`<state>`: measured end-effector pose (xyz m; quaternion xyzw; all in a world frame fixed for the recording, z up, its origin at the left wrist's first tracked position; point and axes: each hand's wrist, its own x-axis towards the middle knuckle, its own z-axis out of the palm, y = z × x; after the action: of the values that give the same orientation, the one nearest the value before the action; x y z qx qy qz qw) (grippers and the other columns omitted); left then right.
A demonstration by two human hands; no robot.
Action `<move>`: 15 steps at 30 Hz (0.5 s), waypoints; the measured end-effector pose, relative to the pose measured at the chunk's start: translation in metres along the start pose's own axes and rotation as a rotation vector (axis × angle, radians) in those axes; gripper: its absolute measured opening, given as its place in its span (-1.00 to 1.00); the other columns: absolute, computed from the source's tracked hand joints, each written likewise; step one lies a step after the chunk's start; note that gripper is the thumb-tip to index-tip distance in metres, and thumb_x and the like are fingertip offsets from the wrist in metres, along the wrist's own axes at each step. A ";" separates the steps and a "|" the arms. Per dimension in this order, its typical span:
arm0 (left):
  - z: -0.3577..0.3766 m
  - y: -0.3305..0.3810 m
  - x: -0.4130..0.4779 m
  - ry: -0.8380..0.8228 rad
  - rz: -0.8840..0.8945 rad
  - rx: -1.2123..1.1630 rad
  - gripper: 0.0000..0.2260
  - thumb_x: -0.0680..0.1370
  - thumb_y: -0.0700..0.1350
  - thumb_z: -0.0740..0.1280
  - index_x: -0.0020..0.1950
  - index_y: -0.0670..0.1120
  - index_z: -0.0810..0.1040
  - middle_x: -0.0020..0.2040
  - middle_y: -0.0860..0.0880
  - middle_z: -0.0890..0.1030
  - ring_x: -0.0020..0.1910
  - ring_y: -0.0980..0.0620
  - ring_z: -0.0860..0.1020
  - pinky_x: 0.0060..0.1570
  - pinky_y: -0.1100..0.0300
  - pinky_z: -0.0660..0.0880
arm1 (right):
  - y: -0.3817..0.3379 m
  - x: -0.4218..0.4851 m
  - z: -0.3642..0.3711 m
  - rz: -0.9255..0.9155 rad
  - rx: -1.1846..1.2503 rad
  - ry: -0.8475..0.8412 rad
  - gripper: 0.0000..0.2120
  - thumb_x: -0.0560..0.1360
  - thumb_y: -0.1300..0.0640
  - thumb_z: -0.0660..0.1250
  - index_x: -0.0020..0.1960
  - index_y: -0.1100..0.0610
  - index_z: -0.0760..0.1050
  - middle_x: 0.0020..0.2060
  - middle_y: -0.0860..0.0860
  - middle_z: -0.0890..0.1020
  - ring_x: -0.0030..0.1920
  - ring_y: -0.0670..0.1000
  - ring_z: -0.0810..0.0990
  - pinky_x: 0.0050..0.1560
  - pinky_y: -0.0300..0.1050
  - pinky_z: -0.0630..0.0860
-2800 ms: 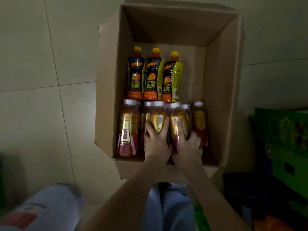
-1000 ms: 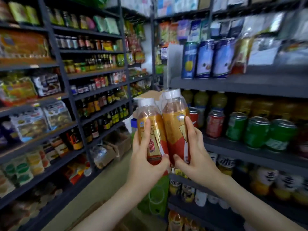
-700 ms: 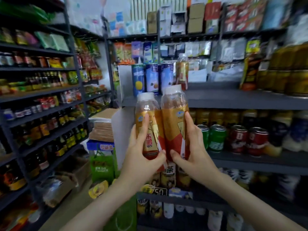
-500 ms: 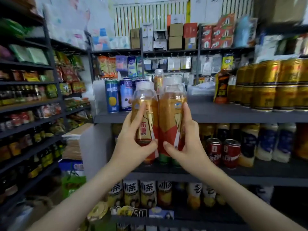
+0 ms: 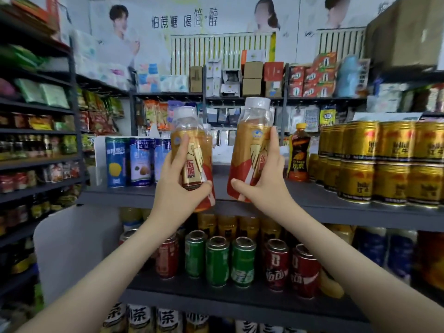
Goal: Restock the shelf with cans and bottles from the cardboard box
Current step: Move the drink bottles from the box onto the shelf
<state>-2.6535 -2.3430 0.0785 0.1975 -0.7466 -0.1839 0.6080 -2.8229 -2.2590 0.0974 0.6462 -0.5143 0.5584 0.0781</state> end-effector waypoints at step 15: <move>-0.070 -0.058 0.050 0.077 -0.021 0.133 -0.15 0.43 -0.18 0.46 0.44 0.44 0.06 0.49 0.08 0.20 0.31 0.35 0.31 0.17 0.45 0.33 | 0.056 0.099 0.117 0.099 -0.102 -0.128 0.17 0.37 0.24 0.43 0.27 -0.45 -0.50 0.05 0.07 0.18 0.07 0.28 0.40 0.23 0.07 0.46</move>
<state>-2.5902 -2.4210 0.1042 0.2521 -0.7311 -0.1323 0.6200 -2.8046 -2.4209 0.1079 0.6497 -0.5772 0.4921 0.0502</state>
